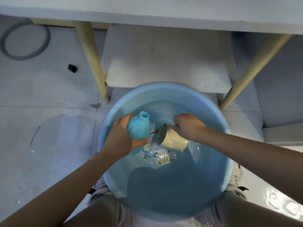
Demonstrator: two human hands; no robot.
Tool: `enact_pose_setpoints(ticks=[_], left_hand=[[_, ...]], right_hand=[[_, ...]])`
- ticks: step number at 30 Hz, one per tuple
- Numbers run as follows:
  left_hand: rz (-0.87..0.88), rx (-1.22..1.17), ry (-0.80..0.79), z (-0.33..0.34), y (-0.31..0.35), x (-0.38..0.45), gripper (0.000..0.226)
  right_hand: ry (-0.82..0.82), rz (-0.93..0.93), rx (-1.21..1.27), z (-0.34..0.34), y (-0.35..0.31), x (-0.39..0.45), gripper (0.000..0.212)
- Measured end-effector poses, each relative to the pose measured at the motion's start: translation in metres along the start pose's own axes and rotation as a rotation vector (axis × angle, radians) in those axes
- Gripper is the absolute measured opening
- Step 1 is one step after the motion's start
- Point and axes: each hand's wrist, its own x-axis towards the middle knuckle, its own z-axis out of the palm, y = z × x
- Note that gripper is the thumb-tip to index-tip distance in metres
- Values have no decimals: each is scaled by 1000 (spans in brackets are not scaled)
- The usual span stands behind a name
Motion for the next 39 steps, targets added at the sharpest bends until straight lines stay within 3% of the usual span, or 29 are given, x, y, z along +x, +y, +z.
enact_pose_setpoints(ticks=[8,15,21,39], left_hand=[[23,-81,-5,2,-13,-2,89],[73,-95,52,4,-17,4,84],[101,-38,10,8,-16,5,86],[109,-36,-9,15,-9,2,90]], right_hand=[[-19,170,509,-14,29,-23,28],[193,163,657,-22,31,-34,22],[363,80,542,-51,15,-37,26],[502,-113,180,-82,-16,-51,33]])
